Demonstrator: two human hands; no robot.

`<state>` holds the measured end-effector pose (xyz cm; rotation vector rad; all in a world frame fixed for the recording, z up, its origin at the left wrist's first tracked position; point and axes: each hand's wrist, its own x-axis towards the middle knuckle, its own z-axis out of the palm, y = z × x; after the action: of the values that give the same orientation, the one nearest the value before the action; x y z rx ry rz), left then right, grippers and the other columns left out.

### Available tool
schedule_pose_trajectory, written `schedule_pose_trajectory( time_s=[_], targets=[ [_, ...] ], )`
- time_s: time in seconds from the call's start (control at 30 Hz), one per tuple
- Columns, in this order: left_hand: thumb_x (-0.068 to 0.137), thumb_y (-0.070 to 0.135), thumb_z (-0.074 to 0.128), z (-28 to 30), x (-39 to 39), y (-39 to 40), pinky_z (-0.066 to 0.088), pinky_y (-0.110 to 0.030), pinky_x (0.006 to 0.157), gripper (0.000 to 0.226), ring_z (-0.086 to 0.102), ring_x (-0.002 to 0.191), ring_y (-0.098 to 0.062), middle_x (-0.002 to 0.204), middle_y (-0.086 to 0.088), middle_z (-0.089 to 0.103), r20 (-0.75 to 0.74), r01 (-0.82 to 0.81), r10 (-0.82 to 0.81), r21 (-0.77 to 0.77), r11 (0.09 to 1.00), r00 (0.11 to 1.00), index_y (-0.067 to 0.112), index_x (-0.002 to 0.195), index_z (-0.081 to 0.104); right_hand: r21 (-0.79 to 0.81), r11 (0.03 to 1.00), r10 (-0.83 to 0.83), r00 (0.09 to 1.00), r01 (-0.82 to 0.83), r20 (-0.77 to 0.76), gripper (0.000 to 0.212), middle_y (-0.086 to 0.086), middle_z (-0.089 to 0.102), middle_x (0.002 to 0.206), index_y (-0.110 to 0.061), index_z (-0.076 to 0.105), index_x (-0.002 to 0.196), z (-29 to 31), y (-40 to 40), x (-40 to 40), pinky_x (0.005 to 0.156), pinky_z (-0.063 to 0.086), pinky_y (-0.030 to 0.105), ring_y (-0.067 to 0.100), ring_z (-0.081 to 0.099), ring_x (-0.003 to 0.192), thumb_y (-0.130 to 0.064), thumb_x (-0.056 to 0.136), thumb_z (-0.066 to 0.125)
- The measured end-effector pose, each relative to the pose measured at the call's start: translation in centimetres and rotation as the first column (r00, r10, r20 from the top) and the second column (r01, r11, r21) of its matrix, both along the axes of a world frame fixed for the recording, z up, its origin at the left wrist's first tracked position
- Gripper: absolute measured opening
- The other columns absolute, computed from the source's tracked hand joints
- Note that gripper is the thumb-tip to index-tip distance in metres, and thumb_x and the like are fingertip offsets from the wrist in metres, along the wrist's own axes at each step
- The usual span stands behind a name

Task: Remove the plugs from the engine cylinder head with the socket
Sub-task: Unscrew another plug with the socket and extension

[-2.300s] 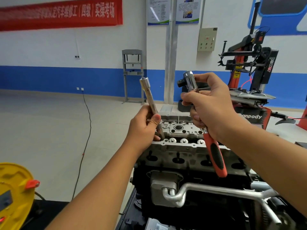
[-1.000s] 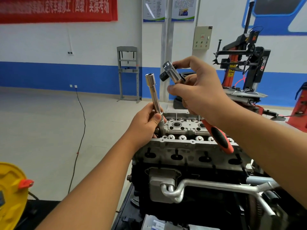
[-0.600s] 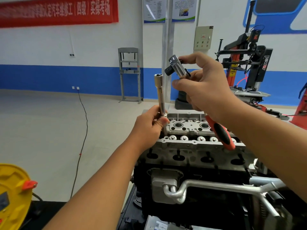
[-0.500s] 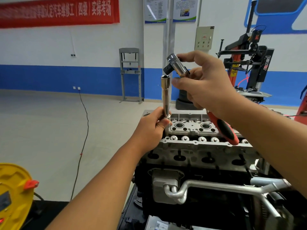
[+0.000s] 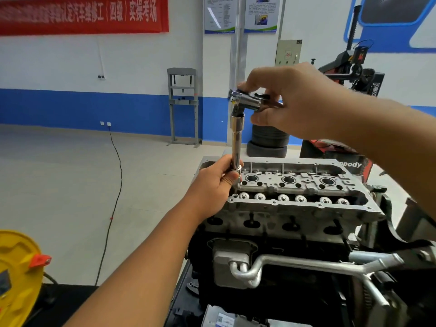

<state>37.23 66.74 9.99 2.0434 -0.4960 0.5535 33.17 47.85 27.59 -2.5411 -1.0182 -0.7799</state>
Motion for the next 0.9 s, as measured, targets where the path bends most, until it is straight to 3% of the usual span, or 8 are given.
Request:
schedule_pose_trajectory(
  time_s=[0.2, 0.37, 0.5, 0.63, 0.77, 0.9],
  targets=[
    [0.097, 0.043, 0.045, 0.0, -0.1, -0.2, 0.058, -0.056, 0.081, 0.016, 0.067, 0.085, -0.027, 0.089, 0.005, 0.071, -0.022, -0.017, 0.017, 0.016, 1.000, 1.000, 0.046, 0.108, 0.056, -0.218, 0.974, -0.053, 0.998, 0.057, 0.024, 0.044, -0.013, 0.053, 0.083, -0.029, 0.061, 0.131, 0.9, 0.2, -0.9, 0.057, 0.039, 0.023, 0.003, 0.052, 0.069, -0.010, 0.094, 0.074],
    [0.096, 0.043, 0.046, 0.3, -0.4, -0.3, 0.057, -0.056, 0.090, 0.018, 0.071, 0.096, -0.021, 0.094, 0.011, 0.072, -0.085, -0.036, 0.034, -0.026, 0.999, 0.996, 0.049, 0.108, 0.058, -0.182, 0.978, -0.109, 0.993, 0.100, -0.039, 0.034, -0.005, 0.052, 0.083, -0.027, 0.047, 0.121, -0.1, 1.6, -0.4, 0.050, 0.036, 0.027, 0.015, 0.053, 0.066, -0.016, 0.097, 0.069],
    [0.105, 0.034, 0.046, 1.0, -0.9, -0.3, 0.055, -0.054, 0.098, 0.028, 0.071, 0.100, -0.009, 0.097, 0.019, 0.071, -0.119, -0.041, 0.036, -0.039, 0.998, 0.992, 0.059, 0.107, 0.059, -0.143, 0.977, -0.168, 0.984, 0.159, -0.056, 0.045, -0.006, 0.047, 0.077, -0.027, 0.027, 0.108, -0.7, 3.1, -0.1, 0.048, 0.031, 0.030, 0.014, 0.049, 0.063, -0.063, 0.099, 0.053],
    [0.109, 0.020, 0.050, 1.3, -1.3, -0.2, 0.054, -0.053, 0.103, 0.035, 0.073, 0.106, -0.011, 0.102, 0.008, 0.072, -0.145, -0.058, 0.047, -0.077, 0.995, 0.988, 0.052, 0.106, 0.062, -0.109, 0.945, -0.296, 0.949, 0.308, 0.112, 0.053, -0.004, 0.042, 0.074, -0.023, 0.038, 0.103, -1.4, 4.4, 1.1, 0.055, 0.034, 0.034, 0.020, 0.045, 0.066, -0.076, 0.098, 0.035],
    [0.107, 0.017, 0.055, 0.8, -1.0, 0.0, 0.059, -0.052, 0.091, 0.026, 0.071, 0.103, -0.018, 0.098, 0.007, 0.073, -0.094, -0.060, 0.054, -0.068, 0.996, 0.994, 0.042, 0.106, 0.062, -0.129, 0.983, -0.134, 0.991, 0.134, 0.003, 0.037, -0.006, 0.053, 0.075, -0.027, 0.049, 0.084, -0.2, 3.7, 2.4, 0.057, 0.037, 0.032, 0.015, 0.051, 0.066, -0.062, 0.093, 0.047],
    [0.106, 0.014, 0.055, 0.3, -0.6, -0.1, 0.055, -0.034, 0.093, 0.040, 0.070, 0.109, -0.005, 0.103, 0.018, 0.073, -0.049, -0.034, 0.031, -0.055, 0.998, 0.998, 0.053, 0.109, 0.060, -0.135, 0.990, 0.021, 0.979, -0.049, -0.205, 0.027, -0.006, 0.051, 0.070, -0.024, 0.046, 0.075, 0.8, 3.1, 2.9, 0.056, 0.037, 0.029, 0.013, 0.047, 0.062, -0.041, 0.093, 0.057]
  ],
)
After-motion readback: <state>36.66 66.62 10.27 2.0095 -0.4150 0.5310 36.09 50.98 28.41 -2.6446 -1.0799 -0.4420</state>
